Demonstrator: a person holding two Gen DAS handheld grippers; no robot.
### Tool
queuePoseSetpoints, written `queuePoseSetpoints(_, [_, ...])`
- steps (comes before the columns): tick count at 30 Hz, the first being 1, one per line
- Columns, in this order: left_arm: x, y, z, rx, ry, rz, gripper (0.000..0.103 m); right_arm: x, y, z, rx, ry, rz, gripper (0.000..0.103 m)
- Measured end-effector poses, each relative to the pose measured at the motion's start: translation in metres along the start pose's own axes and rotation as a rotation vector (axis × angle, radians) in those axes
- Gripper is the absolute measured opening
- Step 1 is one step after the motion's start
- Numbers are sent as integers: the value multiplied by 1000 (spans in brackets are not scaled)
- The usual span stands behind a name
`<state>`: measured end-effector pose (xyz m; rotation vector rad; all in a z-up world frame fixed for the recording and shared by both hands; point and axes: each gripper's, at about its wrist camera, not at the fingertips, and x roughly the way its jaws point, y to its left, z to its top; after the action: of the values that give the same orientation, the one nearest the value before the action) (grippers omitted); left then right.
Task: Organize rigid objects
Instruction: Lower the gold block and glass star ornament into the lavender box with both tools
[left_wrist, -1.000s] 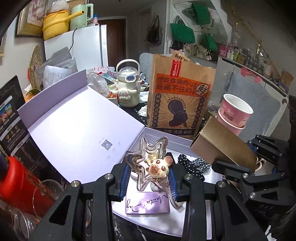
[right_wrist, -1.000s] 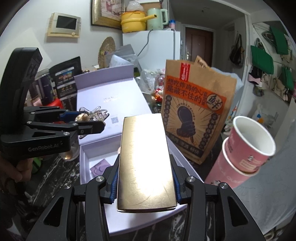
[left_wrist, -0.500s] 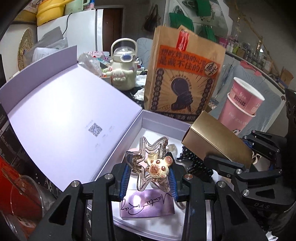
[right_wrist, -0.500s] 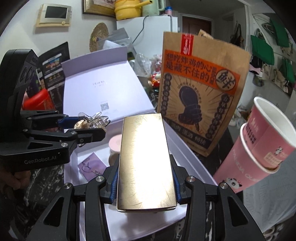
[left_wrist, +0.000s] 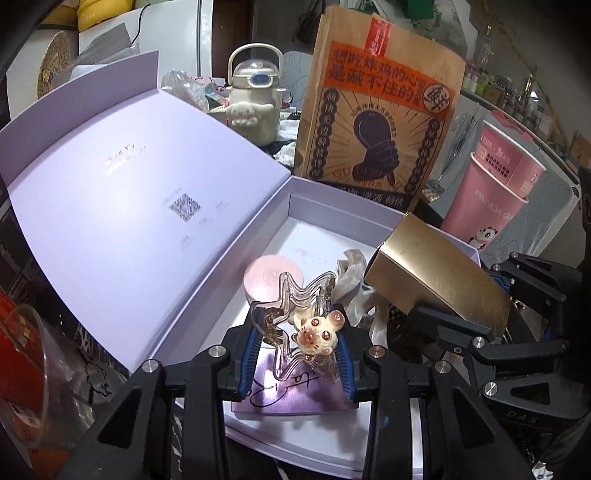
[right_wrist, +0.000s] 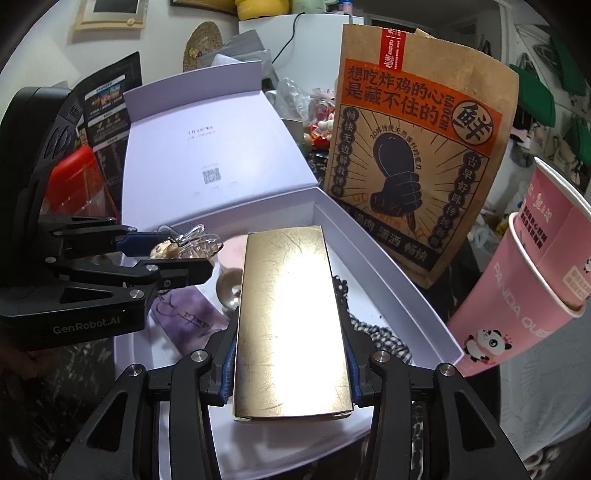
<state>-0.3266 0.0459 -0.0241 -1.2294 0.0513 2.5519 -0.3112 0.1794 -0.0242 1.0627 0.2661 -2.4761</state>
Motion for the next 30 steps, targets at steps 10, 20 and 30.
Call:
queuePoseSetpoints(10, [7,-1,-7,4,26,13,35,6,0,-5,-4,15,-6,44])
queuePoseSetpoints(20, [18,1,-15,7,70,55,35,11,4,-5,-25,24,-25,45])
queuePoseSetpoints(30, [20,-5,-13,16,86,55,35,12,3,-7,-14,30,-33,45])
